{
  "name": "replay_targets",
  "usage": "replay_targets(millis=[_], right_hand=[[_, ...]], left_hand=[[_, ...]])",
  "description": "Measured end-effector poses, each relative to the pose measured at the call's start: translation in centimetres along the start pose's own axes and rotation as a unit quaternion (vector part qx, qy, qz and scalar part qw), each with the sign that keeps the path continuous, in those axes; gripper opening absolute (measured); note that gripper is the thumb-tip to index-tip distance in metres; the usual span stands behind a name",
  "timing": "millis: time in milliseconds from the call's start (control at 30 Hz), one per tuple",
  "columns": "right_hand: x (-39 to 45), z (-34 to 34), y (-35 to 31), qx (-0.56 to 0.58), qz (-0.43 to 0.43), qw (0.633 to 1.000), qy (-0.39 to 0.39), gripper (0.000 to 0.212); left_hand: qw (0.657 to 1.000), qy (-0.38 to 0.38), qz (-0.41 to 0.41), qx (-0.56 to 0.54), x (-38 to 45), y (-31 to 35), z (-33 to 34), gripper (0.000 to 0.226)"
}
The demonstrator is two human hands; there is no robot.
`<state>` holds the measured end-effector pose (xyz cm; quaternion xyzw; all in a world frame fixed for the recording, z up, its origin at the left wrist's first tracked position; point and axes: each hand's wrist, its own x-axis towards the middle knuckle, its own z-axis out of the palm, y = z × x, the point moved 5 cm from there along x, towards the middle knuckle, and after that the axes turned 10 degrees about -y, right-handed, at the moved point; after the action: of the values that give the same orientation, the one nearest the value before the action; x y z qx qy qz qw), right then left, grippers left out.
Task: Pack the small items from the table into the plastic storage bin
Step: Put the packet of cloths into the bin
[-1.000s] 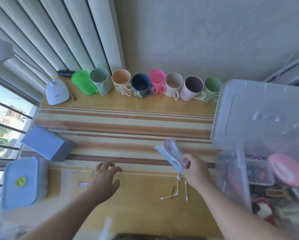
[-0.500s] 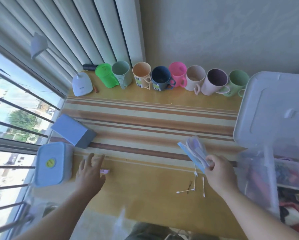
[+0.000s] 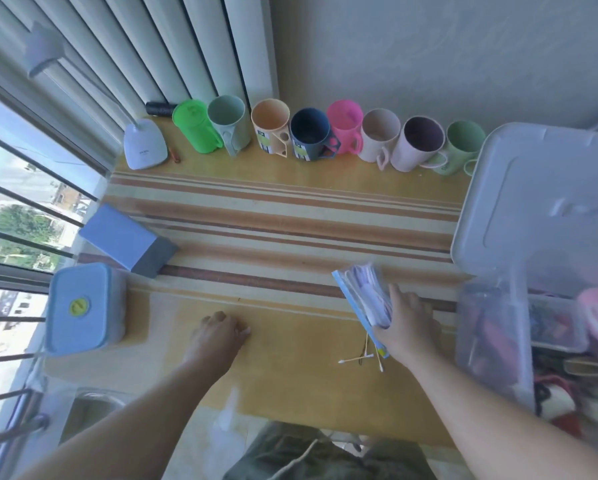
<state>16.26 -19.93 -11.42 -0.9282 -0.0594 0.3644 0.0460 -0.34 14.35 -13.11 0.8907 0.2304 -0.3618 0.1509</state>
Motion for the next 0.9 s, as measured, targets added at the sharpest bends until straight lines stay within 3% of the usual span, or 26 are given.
replay_targets(millis=[133, 167, 300, 400, 467, 533, 633, 733, 900], right_hand=[[0.2, 0.9, 0.1, 0.058, -0.011, 0.998, -0.011, 0.094], [0.3, 1.0, 0.1, 0.069, -0.016, 0.997, -0.017, 0.090], [-0.2, 0.0, -0.7, 0.103, -0.020, 0.994, -0.031, 0.039], [-2.1, -2.5, -1.4, 0.177, -0.065, 0.982, -0.012, 0.032], [-4.2, -5.0, -1.4, 0.215, -0.120, 0.969, 0.016, 0.045], [-6.9, -8.7, -0.4, 0.225, -0.174, 0.956, 0.070, 0.059], [-11.6, -14.7, 3.8, 0.200, -0.223, 0.932, 0.203, 0.062], [-14.7, -17.9, 11.3, 0.219, -0.163, 0.926, 0.261, 0.055], [-15.6, -14.6, 22.4, 0.256, -0.040, 0.952, 0.165, 0.050]], left_hand=[[0.996, -0.005, 0.070, 0.062, -0.6, 5.4, 0.9, 0.037], [0.996, -0.014, 0.076, 0.045, -0.8, 6.6, 0.9, 0.036], [0.987, -0.034, 0.125, -0.091, -1.6, 10.5, 0.5, 0.027], [0.973, -0.028, 0.153, -0.173, -2.4, 12.6, -1.3, 0.017], [0.966, -0.017, 0.180, -0.183, -3.0, 14.3, -3.2, 0.003], [0.961, 0.015, 0.214, -0.176, -4.1, 16.7, -5.6, 0.010], [0.943, 0.070, 0.267, -0.186, -6.4, 21.8, -9.3, 0.008], [0.921, 0.091, 0.320, -0.204, -9.3, 27.8, -11.6, 0.008], [0.895, 0.092, 0.401, -0.173, -14.0, 36.8, -11.4, 0.003]])
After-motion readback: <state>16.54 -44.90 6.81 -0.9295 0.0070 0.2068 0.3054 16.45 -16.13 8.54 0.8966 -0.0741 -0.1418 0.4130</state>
